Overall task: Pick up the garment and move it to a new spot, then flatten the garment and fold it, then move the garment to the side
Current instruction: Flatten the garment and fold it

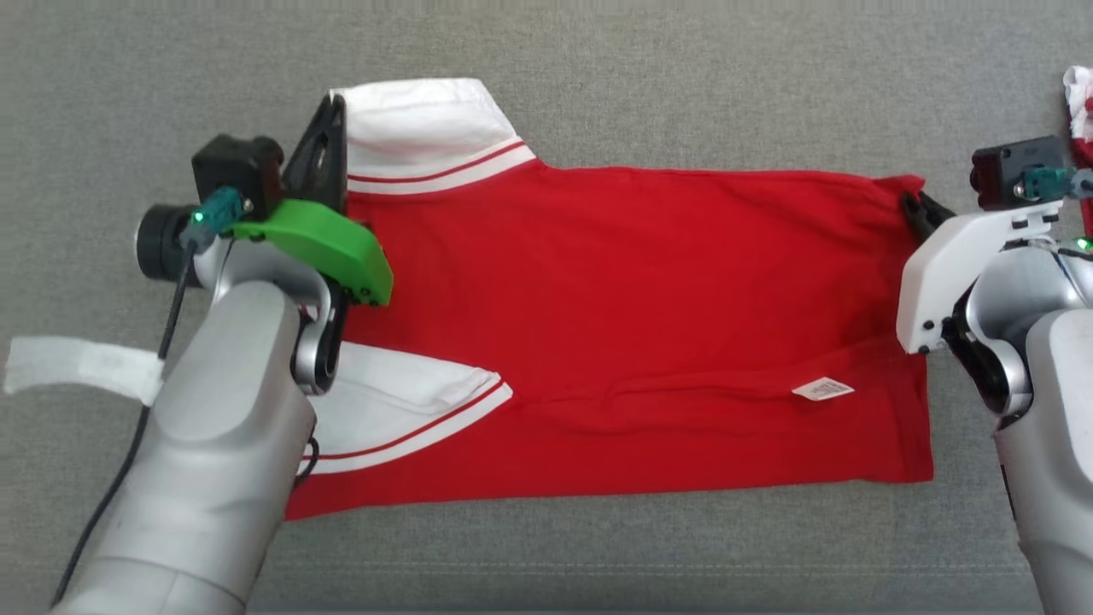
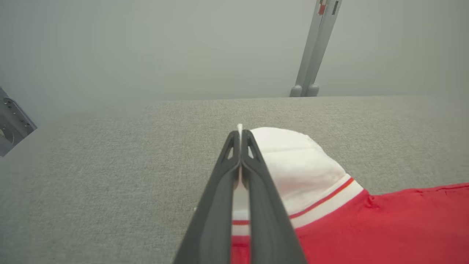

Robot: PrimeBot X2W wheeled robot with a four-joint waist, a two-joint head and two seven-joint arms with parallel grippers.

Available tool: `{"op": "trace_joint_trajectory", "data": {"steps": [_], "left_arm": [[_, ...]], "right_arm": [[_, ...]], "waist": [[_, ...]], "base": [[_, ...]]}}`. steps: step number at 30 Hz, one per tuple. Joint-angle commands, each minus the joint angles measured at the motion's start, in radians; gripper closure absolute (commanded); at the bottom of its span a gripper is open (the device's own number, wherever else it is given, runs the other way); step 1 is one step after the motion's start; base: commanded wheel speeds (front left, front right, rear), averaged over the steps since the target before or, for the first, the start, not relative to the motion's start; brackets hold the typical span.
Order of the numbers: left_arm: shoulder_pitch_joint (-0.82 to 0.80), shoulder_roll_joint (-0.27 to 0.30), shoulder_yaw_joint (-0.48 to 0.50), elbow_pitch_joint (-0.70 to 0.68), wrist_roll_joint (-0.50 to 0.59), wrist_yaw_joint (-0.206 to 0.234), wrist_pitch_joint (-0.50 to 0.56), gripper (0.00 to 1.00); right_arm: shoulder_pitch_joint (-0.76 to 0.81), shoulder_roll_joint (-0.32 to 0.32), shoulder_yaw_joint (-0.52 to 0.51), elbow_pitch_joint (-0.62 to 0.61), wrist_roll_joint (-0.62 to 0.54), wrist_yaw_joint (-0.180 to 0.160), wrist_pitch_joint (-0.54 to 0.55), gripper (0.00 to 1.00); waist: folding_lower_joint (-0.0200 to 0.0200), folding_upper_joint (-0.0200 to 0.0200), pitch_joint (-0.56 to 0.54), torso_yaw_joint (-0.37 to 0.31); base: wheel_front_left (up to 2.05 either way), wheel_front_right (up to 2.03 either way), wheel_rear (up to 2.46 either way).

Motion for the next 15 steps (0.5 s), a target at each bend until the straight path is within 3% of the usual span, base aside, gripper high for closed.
{"op": "trace_joint_trajectory", "data": {"steps": [1, 7, 15], "left_arm": [[0.060, 0.008, 0.006, -0.042, -0.013, 0.010, -0.004, 1.00], [0.250, 0.039, 0.008, -0.210, -0.039, 0.055, 0.033, 1.00], [0.467, 0.078, 0.008, -0.408, -0.084, 0.121, 0.116, 1.00]], "right_arm": [[0.033, -0.014, 0.010, -0.004, 0.009, -0.002, -0.015, 1.00], [0.100, -0.071, 0.064, 0.007, 0.026, -0.002, -0.062, 1.00], [0.150, -0.213, 0.230, 0.041, 0.068, -0.002, -0.101, 1.00]], "waist": [[0.0000, 0.0000, -0.073, 0.038], [0.0000, 0.0000, -0.139, 0.058], [0.0000, 0.0000, -0.196, 0.073]], "base": [[0.00, 0.00, 0.00], [0.00, 0.00, 0.00], [0.00, 0.00, 0.00]]}}
